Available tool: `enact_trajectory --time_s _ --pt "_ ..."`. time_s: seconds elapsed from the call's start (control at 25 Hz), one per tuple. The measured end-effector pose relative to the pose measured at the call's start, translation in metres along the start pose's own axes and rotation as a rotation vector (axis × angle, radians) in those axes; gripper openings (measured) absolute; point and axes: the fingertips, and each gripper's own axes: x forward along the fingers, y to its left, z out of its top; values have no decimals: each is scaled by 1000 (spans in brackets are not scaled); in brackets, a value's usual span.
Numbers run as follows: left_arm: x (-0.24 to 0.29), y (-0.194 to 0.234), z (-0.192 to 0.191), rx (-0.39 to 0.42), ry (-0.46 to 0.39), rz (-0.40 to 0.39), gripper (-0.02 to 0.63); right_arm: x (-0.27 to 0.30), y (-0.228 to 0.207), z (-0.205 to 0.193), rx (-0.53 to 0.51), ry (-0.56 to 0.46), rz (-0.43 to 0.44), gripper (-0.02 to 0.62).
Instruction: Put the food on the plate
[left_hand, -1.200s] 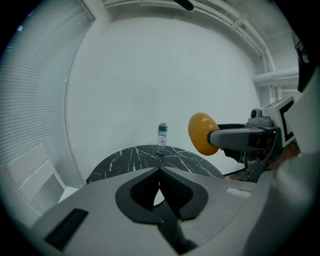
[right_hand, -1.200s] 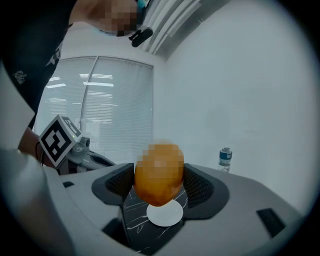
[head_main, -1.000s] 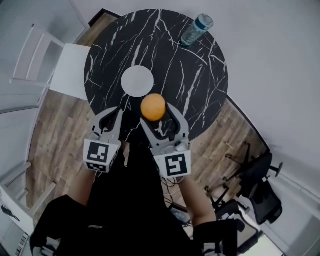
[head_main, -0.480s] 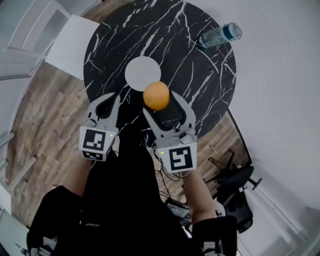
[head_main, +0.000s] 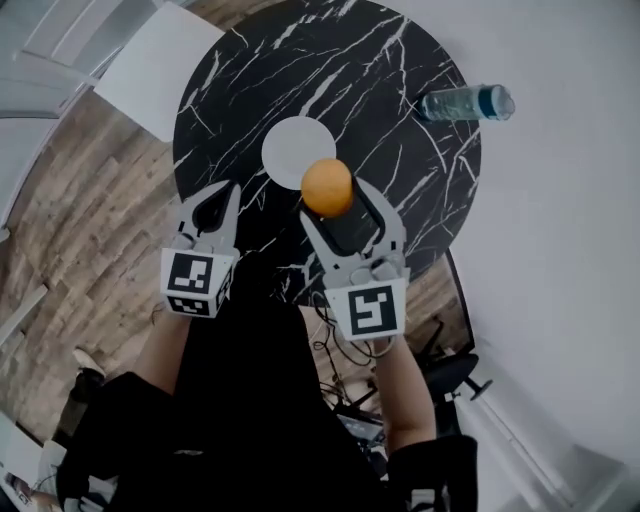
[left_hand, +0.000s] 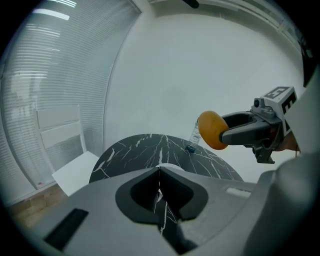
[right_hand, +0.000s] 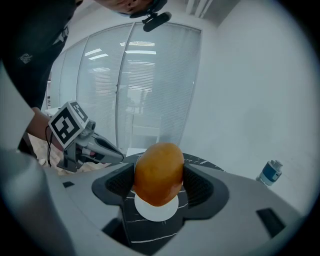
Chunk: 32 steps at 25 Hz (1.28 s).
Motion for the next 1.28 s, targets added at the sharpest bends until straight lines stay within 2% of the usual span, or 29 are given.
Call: enact_trajectory --time_s 0.32,0.56,0.96,1.28 --pt "23 2 -36 -94 15 17 0 30 7 -26 -14 93 83 301" --pt "40 3 -43 -141 6 27 0 52 4 -38 -35 147 124 301" --pt "55 14 -64 -174 30 67 0 90 7 -72 -59 258 228 301" --pt "68 16 -70 -199 48 66 0 114 11 -90 -9 316 275 301"
